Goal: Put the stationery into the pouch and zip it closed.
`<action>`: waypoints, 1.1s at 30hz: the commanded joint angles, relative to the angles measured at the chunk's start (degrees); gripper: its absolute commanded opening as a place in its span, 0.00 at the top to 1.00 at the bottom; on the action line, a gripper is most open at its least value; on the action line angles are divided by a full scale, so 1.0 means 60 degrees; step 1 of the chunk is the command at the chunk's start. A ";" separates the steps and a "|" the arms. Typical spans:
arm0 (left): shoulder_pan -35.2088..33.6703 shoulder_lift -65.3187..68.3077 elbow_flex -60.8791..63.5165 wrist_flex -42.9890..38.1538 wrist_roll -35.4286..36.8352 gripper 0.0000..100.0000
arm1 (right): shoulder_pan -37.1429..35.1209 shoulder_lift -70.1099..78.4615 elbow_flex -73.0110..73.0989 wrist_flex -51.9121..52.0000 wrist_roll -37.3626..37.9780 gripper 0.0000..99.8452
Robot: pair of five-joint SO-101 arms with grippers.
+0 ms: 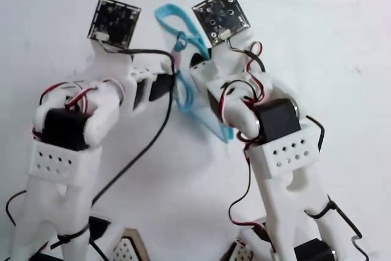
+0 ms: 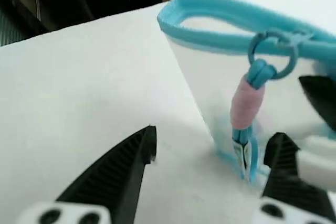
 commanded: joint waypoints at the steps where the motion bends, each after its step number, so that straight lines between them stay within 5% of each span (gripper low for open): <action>1: 0.0132 -0.0190 -0.0198 -0.0425 0.0440 0.68 | 0.0066 -0.0359 0.0088 -0.0227 -0.0059 0.98; 6: 0.0469 -0.0190 -0.0359 -0.0381 0.0469 0.78 | 0.0066 -0.0403 0.0234 -0.0227 -0.0059 0.98; 24: 0.1333 0.0645 -0.0315 -0.1421 0.0821 0.73 | 0.0051 -0.0784 0.0249 -0.0227 -0.0015 0.98; 33: 0.2066 0.1758 -0.0418 -0.1846 -0.0249 0.73 | 0.0066 -0.1033 0.0278 -0.0139 -0.0015 0.98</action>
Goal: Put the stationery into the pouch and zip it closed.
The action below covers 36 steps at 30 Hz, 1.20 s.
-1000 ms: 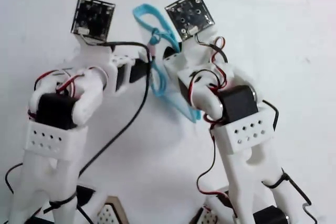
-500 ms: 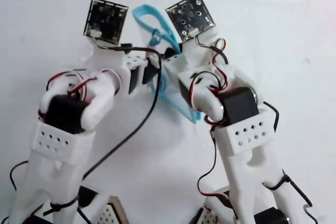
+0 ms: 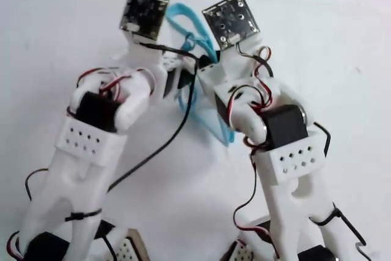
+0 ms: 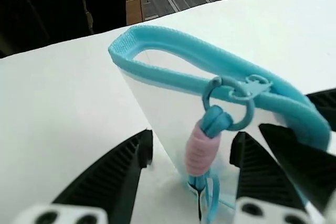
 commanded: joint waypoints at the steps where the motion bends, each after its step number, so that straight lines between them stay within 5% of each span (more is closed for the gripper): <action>1: 0.0645 0.0147 -0.0374 -0.0293 -0.0615 0.73 | -0.0051 -0.0462 -0.0132 -0.0095 0.0015 0.98; 7: 0.0674 0.0161 -0.0330 -0.0733 -0.0762 0.75 | -0.0051 -0.0462 -0.0132 -0.0095 0.0015 0.98; 12: 0.0689 0.0147 -0.0403 -0.0864 -0.1260 0.98 | -0.0051 -0.0418 -0.0132 -0.0095 0.0029 0.98; 17: 0.0630 0.0103 -0.0403 -0.0835 -0.1612 0.98 | -0.0037 -0.0418 -0.0132 -0.0095 0.0029 0.98; 23: 0.0366 0.0088 -0.0535 -0.0791 -0.0557 0.98 | 0.0007 -0.0491 -0.0132 0.0212 0.0029 0.98; 30: -0.0718 0.0103 -0.2366 0.1055 0.1011 0.98 | 0.0696 -0.0505 -0.0132 0.0374 0.0044 0.98; 36: -0.1245 0.0103 -0.3114 0.1480 0.1231 0.98 | 0.0476 -0.0872 0.0059 0.0842 0.0308 0.98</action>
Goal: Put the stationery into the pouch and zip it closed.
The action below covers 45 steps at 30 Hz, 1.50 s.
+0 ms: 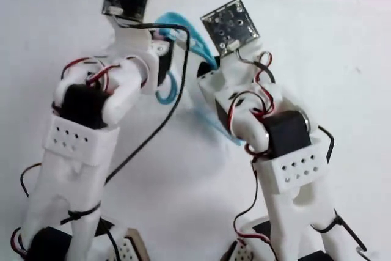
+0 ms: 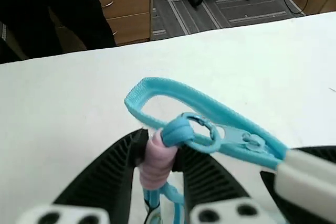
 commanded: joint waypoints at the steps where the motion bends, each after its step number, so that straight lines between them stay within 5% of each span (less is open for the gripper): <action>1: -0.0440 -0.0088 -0.0711 0.0044 0.0176 0.98 | 0.0022 -0.0564 0.0161 0.0154 0.0103 0.98; 29: 0.1055 -0.0088 -0.1165 0.0366 0.1905 0.98 | -0.1194 -0.4667 0.3077 0.0242 0.0103 0.98; 38: 0.1538 -0.0352 -0.1150 0.0689 0.1905 0.98 | -0.1297 -0.4725 0.3179 0.0315 0.0029 0.76; 45: 0.1817 -0.0454 -0.1150 0.1055 0.1905 0.98 | -0.1282 -0.4637 0.2652 0.0256 0.0015 0.77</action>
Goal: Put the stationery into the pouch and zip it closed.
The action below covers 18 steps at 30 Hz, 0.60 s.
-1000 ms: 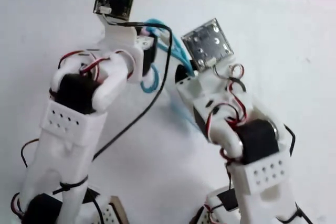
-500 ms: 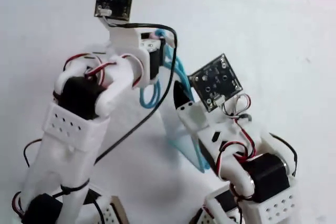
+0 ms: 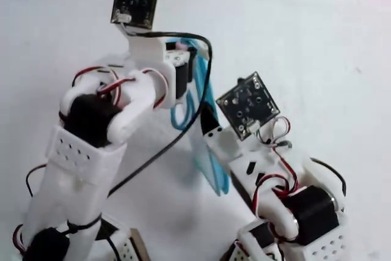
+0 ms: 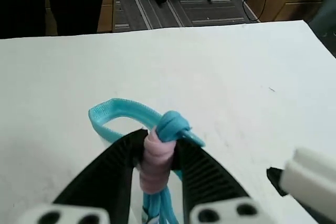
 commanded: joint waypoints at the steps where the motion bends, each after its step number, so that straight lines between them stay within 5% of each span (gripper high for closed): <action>1: 0.0161 -0.0337 -0.0388 0.0088 0.0103 0.98 | -0.0037 0.0007 -0.0425 -0.0022 0.0000 0.77; 18: 0.0147 -0.0381 -0.0403 0.0220 0.0103 0.98 | -0.0725 0.0198 -0.0674 -0.1634 -0.2901 0.78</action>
